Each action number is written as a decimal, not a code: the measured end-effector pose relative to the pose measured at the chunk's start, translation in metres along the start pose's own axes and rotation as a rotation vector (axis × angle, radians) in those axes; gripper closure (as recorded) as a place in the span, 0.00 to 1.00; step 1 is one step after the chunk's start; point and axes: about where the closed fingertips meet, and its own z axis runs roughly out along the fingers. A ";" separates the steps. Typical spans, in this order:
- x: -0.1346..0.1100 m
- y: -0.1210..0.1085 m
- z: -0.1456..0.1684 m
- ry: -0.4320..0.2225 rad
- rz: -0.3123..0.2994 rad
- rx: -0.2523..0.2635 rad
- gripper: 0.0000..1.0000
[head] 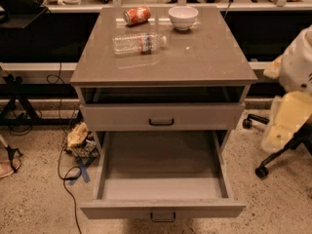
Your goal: Close middle drawer
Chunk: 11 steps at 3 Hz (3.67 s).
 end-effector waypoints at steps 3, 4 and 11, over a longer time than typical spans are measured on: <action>0.073 0.140 0.243 -0.111 0.376 -0.432 0.50; 0.087 0.170 0.299 -0.113 0.473 -0.487 0.73; 0.106 0.132 0.493 -0.369 0.622 -0.284 1.00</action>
Offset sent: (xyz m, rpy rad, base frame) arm -0.1128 0.0194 -0.2797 0.3220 0.4946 -0.2411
